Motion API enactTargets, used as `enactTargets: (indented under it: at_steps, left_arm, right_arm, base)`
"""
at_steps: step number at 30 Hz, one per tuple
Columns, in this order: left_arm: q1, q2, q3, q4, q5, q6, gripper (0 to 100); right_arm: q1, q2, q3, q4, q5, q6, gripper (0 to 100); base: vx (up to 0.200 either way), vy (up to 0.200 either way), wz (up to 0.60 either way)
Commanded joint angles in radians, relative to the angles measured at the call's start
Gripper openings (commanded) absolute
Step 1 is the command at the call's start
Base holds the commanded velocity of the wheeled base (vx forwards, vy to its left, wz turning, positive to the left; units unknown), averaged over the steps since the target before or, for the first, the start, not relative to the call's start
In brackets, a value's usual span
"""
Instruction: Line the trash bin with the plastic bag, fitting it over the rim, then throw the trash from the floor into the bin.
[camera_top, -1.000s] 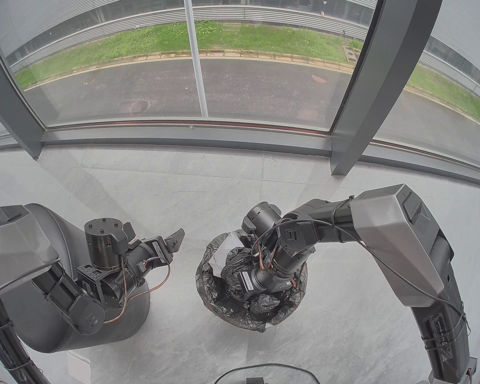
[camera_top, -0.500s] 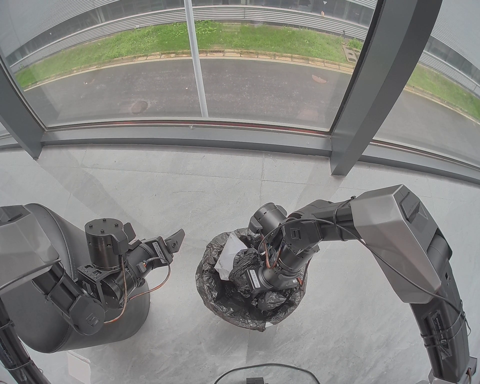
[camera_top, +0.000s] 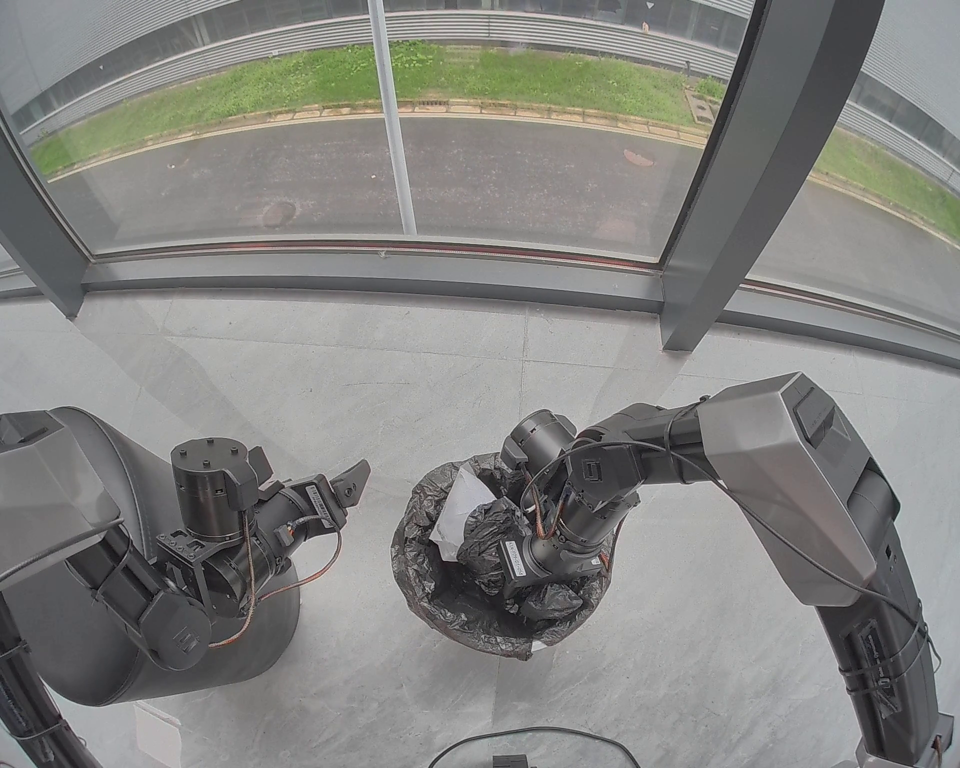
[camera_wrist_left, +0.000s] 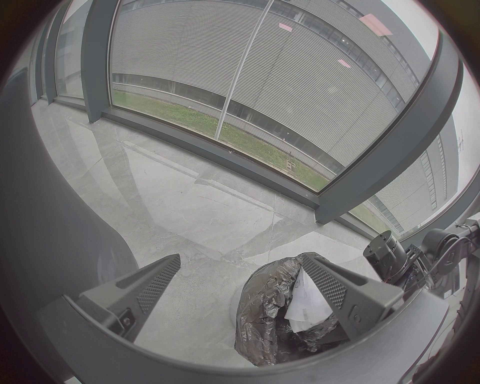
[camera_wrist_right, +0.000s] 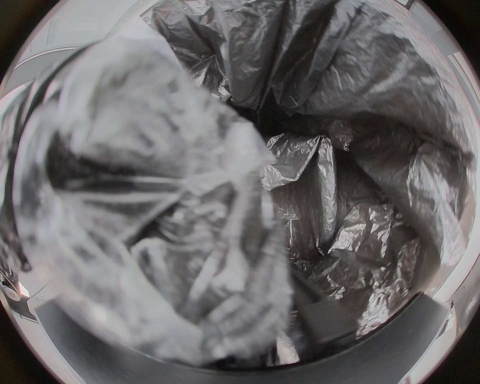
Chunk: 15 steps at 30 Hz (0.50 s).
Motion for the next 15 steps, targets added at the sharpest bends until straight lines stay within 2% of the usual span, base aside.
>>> enactTargets:
  at_steps: [1,10,15]
  left_arm:
    - [0.000,0.000,0.000,0.000,0.001,0.000,100]
    - [0.000,0.000,0.000,-0.002,0.001,0.000,100]
    - [-0.002,0.000,0.000,-0.002,0.001,-0.002,100]
  right_arm:
    - [0.000,-0.008,0.001,0.000,0.001,0.008,100]
    - [0.000,-0.115,0.033,0.000,0.002,0.017,100]
    - [0.034,-0.244,0.081,-0.002,0.004,0.019,100]
  base:
    - [0.000,0.000,0.00]
    - [0.000,0.000,0.00]
    - [0.000,0.000,0.00]
